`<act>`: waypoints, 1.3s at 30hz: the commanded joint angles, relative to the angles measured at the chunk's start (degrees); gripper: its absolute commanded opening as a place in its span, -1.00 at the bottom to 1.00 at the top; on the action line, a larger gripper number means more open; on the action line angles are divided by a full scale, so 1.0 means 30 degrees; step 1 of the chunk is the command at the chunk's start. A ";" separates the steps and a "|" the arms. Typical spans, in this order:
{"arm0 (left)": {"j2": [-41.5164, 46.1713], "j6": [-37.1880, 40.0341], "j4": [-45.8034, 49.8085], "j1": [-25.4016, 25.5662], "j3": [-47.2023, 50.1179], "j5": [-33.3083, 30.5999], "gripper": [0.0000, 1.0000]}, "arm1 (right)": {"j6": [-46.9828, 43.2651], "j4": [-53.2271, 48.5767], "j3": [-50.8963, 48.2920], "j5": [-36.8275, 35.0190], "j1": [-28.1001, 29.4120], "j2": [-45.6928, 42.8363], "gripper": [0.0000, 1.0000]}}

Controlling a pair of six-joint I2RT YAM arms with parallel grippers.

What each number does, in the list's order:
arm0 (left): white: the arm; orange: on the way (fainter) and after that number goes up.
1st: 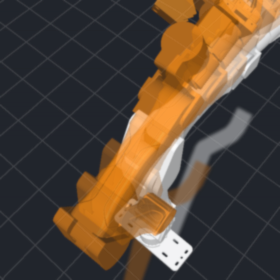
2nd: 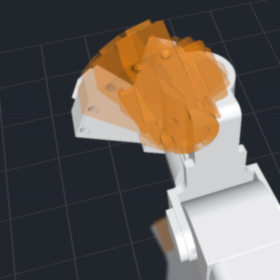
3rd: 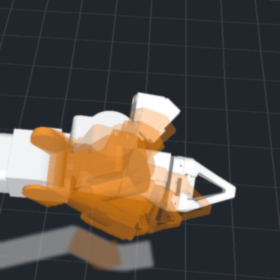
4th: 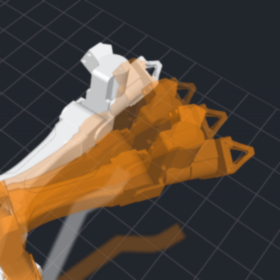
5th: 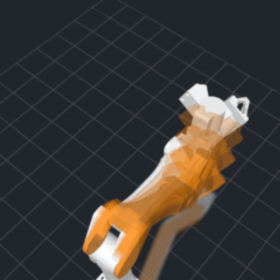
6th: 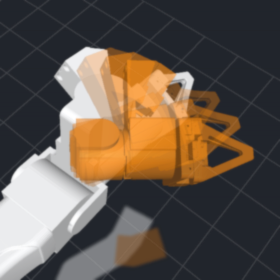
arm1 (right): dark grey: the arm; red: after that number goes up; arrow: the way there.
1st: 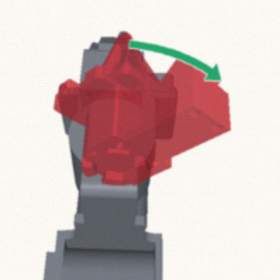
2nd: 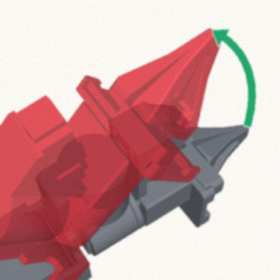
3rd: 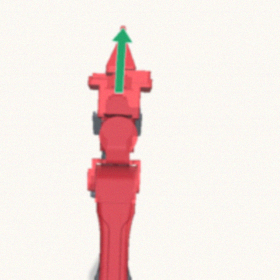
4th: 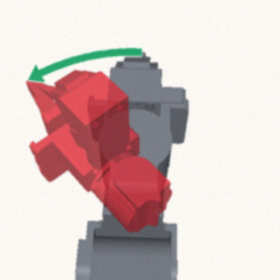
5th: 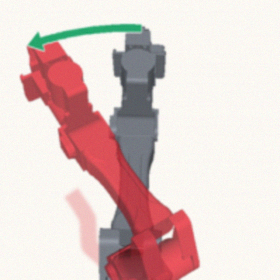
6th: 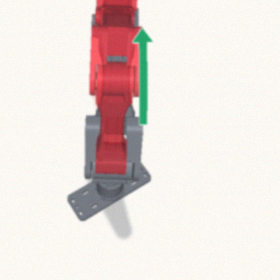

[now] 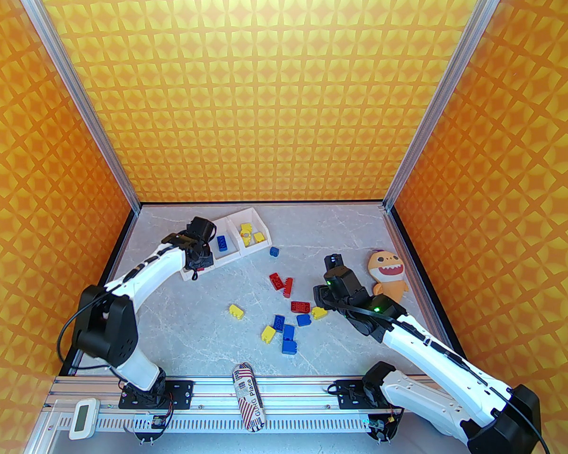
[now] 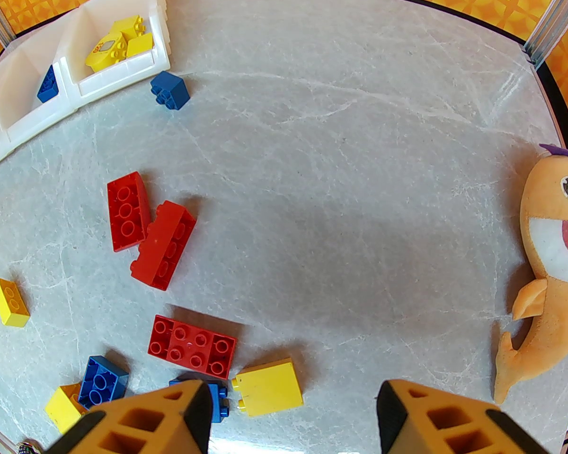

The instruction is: Sort the legos into containers by color

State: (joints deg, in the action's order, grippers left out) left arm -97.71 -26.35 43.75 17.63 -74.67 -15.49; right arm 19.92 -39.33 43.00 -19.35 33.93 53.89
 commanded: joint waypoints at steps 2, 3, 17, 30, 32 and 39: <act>-0.1473 0.1106 -0.0824 -0.1003 -0.1263 0.1024 -0.35 | 0.0031 -0.0589 -0.0066 -0.0443 -0.0149 -0.0750 0.26; -0.1798 0.1200 -0.0925 -0.1145 -0.1479 0.1229 -0.35 | 0.0035 -0.0586 -0.0095 -0.0405 -0.0148 -0.0765 0.26; -0.4648 0.1984 -0.0693 -0.1654 -0.4145 0.1790 0.22 | -0.0023 -0.0580 -0.0023 0.0022 -0.0149 -0.0403 0.25; -0.0970 0.1521 -0.0740 -0.1533 -0.1902 0.1777 0.45 | -0.0445 0.0350 0.0227 0.1452 -0.0149 0.0971 0.25; -0.0495 0.1452 -0.0594 -0.1413 -0.1735 0.1771 0.45 | -0.0350 0.0842 0.0197 0.1923 -0.0149 0.1441 0.23; 0.1677 0.1079 -0.0185 -0.0412 -0.0785 0.1778 0.45 | 0.0122 0.3024 -0.0008 0.3459 -0.0120 0.3291 0.21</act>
State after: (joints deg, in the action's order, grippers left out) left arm -95.55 -21.96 41.52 15.05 -78.59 -10.96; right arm 19.33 -34.81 43.00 -12.14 33.71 62.28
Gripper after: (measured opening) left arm 0.724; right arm 0.604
